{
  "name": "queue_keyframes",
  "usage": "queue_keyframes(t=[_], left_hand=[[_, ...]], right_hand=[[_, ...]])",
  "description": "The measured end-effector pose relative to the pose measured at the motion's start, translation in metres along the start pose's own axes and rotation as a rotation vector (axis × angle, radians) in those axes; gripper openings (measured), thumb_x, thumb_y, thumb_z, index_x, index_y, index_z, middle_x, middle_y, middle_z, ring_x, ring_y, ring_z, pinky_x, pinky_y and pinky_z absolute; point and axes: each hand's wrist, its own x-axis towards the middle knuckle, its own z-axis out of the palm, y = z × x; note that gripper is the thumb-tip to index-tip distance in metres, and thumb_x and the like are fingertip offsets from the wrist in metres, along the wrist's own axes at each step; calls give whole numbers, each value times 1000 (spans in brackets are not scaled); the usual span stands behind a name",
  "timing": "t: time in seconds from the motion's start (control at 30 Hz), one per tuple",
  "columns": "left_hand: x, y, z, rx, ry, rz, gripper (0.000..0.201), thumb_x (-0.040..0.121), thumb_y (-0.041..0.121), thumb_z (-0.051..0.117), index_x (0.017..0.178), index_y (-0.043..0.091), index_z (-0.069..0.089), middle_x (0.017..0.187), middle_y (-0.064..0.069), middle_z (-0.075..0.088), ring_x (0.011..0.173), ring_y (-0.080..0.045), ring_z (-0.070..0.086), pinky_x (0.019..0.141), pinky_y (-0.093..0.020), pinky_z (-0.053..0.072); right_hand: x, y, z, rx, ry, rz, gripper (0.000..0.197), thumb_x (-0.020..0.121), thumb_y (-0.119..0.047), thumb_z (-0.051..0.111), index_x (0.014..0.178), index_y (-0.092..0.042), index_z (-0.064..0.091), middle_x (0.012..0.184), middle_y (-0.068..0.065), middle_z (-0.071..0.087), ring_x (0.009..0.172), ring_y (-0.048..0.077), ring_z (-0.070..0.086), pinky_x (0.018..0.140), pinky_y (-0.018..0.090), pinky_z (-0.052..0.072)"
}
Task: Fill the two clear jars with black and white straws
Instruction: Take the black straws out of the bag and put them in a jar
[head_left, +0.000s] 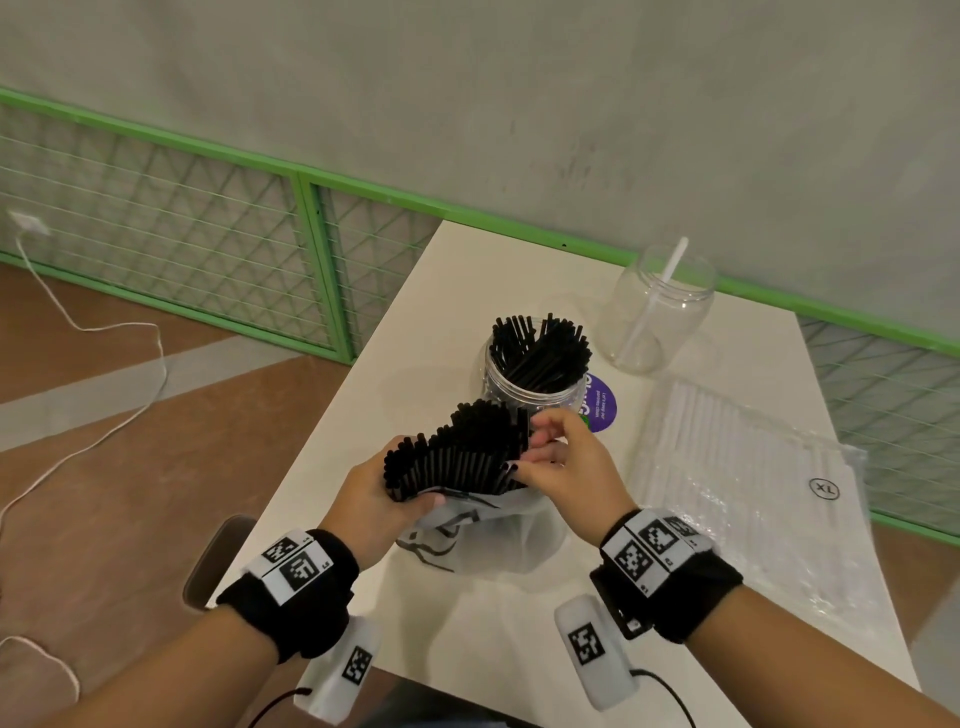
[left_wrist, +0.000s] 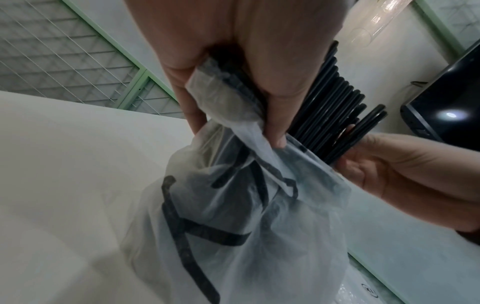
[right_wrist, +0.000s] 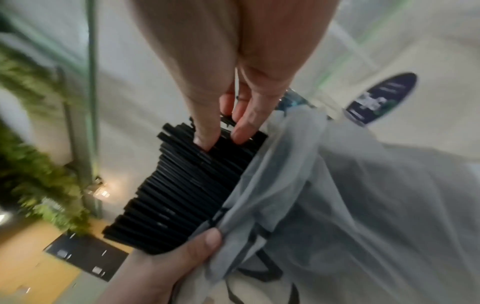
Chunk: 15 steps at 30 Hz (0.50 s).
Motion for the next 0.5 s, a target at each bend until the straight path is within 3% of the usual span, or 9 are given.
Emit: queue_keyframes(t=[0.13, 0.2, 0.27, 0.3, 0.4, 0.47, 0.5], left_hand=[[2, -4, -1, 19, -11, -4, 31, 74, 0, 74, 94, 20, 61, 90, 17, 66, 78, 5, 61, 68, -5, 44], [3, -5, -2, 43, -30, -3, 30, 75, 2, 74, 94, 21, 61, 92, 15, 66, 81, 2, 61, 69, -6, 45], [4, -5, -2, 67, -46, 0, 29, 75, 4, 74, 95, 22, 61, 92, 14, 65, 83, -1, 61, 69, -8, 45], [4, -5, -2, 77, -51, -1, 29, 75, 4, 74, 95, 22, 61, 92, 14, 65, 84, -1, 61, 69, -9, 46], [6, -5, -1, 66, -58, -9, 31, 75, 3, 74, 96, 23, 61, 93, 15, 66, 85, 0, 61, 72, -12, 46], [6, -5, -1, 54, -57, -9, 32, 75, 2, 74, 96, 22, 61, 93, 12, 66, 83, 1, 61, 72, -11, 47], [6, -5, -1, 48, -52, -12, 32, 74, 2, 74, 96, 22, 62, 92, 10, 67, 83, 1, 61, 72, -11, 47]], right_hand=[[-6, 14, 4, 138, 10, 86, 40, 78, -29, 68, 113, -24, 50, 98, 1, 52, 87, 10, 54, 80, 22, 45], [-8, 8, 1, 170, -125, 64, 34, 74, -27, 59, 107, -32, 50, 98, 1, 51, 87, 4, 53, 80, 19, 44], [-7, -1, -1, 112, -241, -4, 32, 76, -20, 68, 101, -31, 51, 94, -5, 54, 81, -10, 55, 74, 10, 44], [-3, -1, -1, 67, -269, -47, 36, 75, -17, 75, 102, -29, 54, 96, -6, 58, 86, -11, 57, 76, 10, 46], [6, 8, 3, -90, -216, -110, 54, 64, -33, 86, 108, -38, 55, 115, 1, 55, 113, 11, 55, 94, 31, 49], [9, 13, 7, -141, -150, -86, 52, 62, -37, 84, 101, -41, 51, 114, 1, 50, 111, 16, 52, 96, 36, 47], [10, 14, 8, -138, -136, -80, 49, 62, -35, 84, 100, -36, 52, 110, 1, 53, 107, 15, 54, 93, 35, 48]])
